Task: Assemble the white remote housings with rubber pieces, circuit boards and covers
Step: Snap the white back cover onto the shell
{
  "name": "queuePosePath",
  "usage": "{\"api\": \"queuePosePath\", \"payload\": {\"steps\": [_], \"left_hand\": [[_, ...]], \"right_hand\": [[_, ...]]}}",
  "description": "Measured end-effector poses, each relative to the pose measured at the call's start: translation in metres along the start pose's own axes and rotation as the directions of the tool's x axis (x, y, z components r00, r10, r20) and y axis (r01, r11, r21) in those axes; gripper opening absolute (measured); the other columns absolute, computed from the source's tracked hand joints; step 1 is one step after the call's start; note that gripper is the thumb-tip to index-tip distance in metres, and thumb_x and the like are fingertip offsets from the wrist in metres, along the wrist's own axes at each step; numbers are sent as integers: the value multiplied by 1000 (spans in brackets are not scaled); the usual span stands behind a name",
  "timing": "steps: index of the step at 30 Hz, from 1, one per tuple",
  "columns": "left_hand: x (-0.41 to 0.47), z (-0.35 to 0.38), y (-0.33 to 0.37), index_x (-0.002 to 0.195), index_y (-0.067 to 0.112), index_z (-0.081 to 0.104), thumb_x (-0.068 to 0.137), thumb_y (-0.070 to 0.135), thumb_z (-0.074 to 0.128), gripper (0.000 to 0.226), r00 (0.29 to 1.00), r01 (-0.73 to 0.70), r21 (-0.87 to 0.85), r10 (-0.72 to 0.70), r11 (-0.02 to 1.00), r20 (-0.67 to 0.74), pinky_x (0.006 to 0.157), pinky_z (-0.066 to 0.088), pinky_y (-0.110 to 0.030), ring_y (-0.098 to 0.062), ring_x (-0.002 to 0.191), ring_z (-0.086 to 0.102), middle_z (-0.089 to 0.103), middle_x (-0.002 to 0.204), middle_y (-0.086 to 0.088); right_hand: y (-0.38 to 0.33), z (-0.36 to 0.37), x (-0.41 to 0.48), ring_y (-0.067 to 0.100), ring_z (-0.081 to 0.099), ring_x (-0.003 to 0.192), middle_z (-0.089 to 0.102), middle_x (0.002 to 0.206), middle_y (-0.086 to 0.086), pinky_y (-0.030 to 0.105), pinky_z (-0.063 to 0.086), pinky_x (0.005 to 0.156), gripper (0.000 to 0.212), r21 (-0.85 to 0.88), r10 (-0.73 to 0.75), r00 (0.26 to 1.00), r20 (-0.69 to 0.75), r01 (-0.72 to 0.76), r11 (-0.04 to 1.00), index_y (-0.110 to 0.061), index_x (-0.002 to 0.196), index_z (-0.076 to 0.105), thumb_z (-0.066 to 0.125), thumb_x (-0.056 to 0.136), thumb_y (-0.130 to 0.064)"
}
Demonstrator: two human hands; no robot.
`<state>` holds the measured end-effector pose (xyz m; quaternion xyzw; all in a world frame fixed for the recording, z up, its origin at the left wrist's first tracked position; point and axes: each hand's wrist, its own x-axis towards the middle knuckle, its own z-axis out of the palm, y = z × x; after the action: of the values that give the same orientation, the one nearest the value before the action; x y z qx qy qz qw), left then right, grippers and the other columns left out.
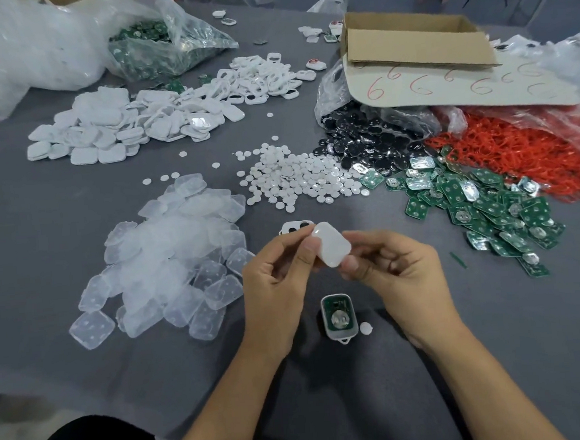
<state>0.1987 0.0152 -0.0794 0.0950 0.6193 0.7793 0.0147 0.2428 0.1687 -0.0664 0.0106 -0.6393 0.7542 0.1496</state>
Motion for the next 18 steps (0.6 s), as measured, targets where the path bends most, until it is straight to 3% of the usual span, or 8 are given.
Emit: {"api": "queuePosePath", "payload": {"steps": [2,4,7,10,12,15,18], "left_hand": [[0,-2,5,109,19,79,91,26,73,20,996,78,-20,-77,997,44,75,56,-18,-11,90,73,78,103,-2],[1,-6,12,105,19,80,87,27,75,20,972,216,-118,-202,969,120,72,54,-18,-9,82,69,78,98,-3],[-1,-10,21,103,15,81,79,30,79,28,888,441,-220,-387,870,248,66,52,-17,-5,70,61,73,83,-2],[-7,-9,25,105,11,80,82,28,77,29,834,538,-215,-477,815,278,65,51,-15,-4,70,61,72,83,-3],[-12,-6,29,101,11,81,81,26,77,25,805,584,-222,-522,781,284,64,52,-14,-4,71,63,73,83,-3],[-18,1,36,94,12,82,74,25,79,24,769,636,-247,-572,731,287,63,52,-13,-3,70,65,73,81,-3],[-23,4,43,93,10,82,71,22,81,25,718,695,-301,-614,653,328,61,53,-13,-4,71,67,74,85,-5]], "right_hand": [[-4,-1,-2,16,70,78,75,86,5,24,57,75,32,-44,-2,1000,9,3,999,-12,108,73,75,77,-2],[-10,-3,-2,12,72,83,76,90,-1,25,58,78,32,-247,-111,994,22,113,962,-15,108,74,77,78,-4],[-19,-7,-2,9,71,95,73,105,-3,24,56,82,27,-593,-353,916,191,394,702,-14,101,77,81,78,-2],[-24,-11,-10,1,70,97,71,114,-2,16,53,84,36,-680,-404,869,287,482,553,-10,103,77,73,80,18],[-27,-14,-17,-3,69,99,73,110,-3,14,52,84,38,-713,-408,859,308,493,499,-9,103,76,69,81,20],[-34,-17,-24,-1,68,98,74,107,-3,12,49,84,28,-723,-385,878,283,459,517,-7,103,77,72,83,12],[-45,-19,-32,5,70,96,75,103,-3,13,49,83,19,-635,-306,931,200,361,683,-7,102,77,71,86,1]]}}
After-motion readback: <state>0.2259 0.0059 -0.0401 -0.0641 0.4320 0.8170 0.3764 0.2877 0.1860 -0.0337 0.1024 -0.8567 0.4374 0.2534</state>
